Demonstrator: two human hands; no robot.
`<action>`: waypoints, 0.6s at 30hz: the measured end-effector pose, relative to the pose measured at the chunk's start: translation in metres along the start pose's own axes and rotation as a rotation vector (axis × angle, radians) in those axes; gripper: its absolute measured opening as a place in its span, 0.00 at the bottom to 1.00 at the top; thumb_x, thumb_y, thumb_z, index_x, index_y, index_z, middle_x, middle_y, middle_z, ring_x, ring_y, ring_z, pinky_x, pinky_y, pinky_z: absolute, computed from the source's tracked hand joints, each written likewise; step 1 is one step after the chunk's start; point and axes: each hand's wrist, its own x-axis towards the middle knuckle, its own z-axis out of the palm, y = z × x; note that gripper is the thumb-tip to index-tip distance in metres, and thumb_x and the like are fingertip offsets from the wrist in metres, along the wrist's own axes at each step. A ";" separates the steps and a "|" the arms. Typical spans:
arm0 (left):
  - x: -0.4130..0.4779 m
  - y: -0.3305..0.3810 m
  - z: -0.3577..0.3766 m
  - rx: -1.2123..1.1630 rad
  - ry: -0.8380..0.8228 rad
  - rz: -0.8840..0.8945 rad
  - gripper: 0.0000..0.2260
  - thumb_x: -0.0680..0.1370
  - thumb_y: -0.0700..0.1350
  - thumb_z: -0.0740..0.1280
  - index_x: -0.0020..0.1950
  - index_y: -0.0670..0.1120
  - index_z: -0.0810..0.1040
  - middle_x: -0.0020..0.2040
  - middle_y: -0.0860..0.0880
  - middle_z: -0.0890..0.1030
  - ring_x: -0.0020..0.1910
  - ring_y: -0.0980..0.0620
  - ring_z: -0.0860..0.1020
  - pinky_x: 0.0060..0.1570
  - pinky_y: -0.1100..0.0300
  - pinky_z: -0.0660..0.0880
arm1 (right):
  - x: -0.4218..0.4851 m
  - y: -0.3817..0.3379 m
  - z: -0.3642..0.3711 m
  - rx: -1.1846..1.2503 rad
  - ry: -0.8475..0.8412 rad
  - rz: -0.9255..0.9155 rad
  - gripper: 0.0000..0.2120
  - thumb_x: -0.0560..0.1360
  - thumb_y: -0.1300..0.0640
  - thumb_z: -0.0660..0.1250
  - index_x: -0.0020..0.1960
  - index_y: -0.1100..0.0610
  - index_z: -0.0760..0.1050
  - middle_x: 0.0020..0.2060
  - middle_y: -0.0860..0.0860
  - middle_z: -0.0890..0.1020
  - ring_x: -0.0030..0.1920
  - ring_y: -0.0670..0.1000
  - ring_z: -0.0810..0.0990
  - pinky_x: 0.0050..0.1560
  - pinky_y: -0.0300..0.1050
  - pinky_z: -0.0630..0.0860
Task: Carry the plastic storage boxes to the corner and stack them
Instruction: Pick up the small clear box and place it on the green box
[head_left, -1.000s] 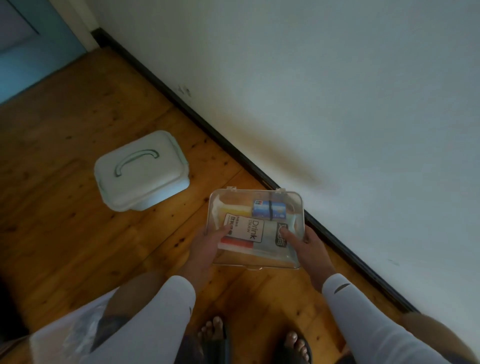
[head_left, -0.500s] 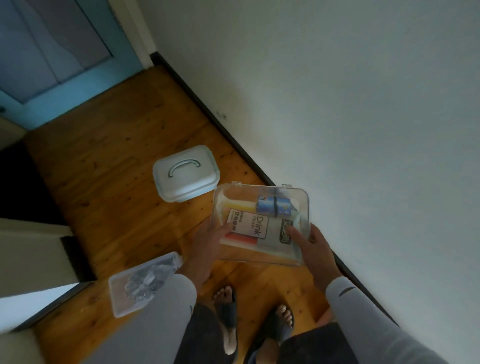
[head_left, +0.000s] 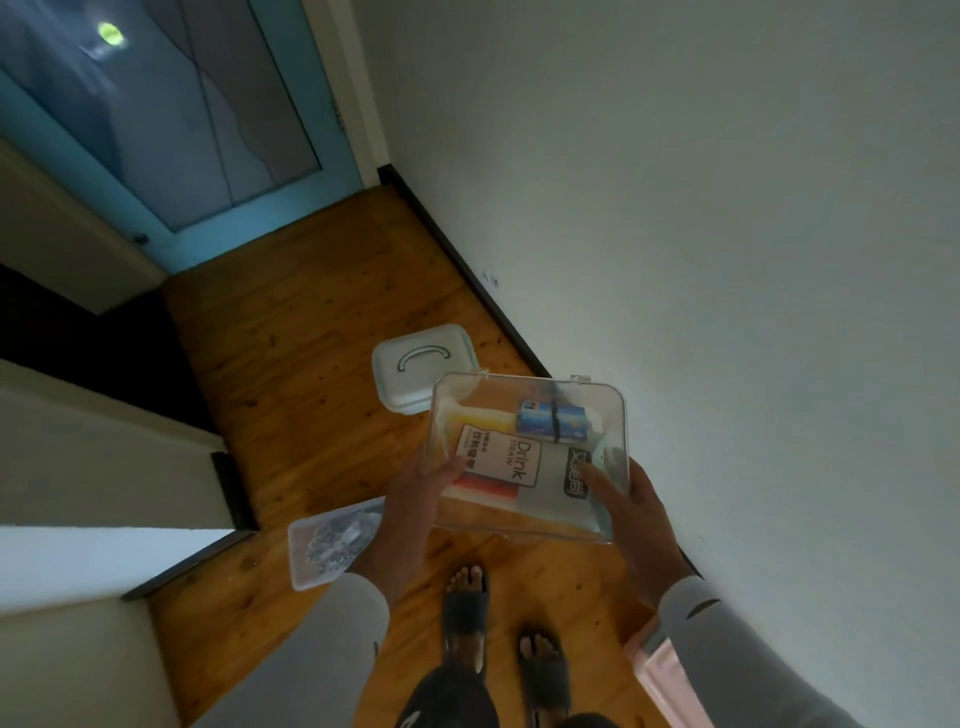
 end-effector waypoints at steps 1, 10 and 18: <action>-0.011 0.000 -0.005 -0.031 0.012 0.022 0.13 0.78 0.46 0.68 0.62 0.47 0.75 0.58 0.43 0.81 0.57 0.42 0.79 0.57 0.41 0.76 | -0.007 -0.005 0.003 0.000 -0.014 -0.010 0.12 0.76 0.50 0.66 0.59 0.46 0.75 0.48 0.44 0.85 0.49 0.45 0.83 0.40 0.37 0.80; -0.114 -0.003 -0.022 -0.194 0.097 0.212 0.09 0.78 0.47 0.66 0.58 0.49 0.79 0.48 0.50 0.86 0.45 0.54 0.84 0.37 0.64 0.78 | -0.066 -0.050 0.008 0.018 -0.198 -0.173 0.16 0.75 0.47 0.64 0.62 0.47 0.75 0.52 0.50 0.84 0.52 0.52 0.84 0.44 0.48 0.82; -0.198 -0.029 -0.032 -0.270 0.201 0.343 0.12 0.78 0.49 0.65 0.61 0.49 0.78 0.52 0.49 0.85 0.51 0.50 0.83 0.42 0.61 0.80 | -0.117 -0.064 0.007 0.028 -0.390 -0.182 0.20 0.71 0.43 0.67 0.62 0.47 0.76 0.54 0.54 0.83 0.54 0.58 0.83 0.47 0.58 0.82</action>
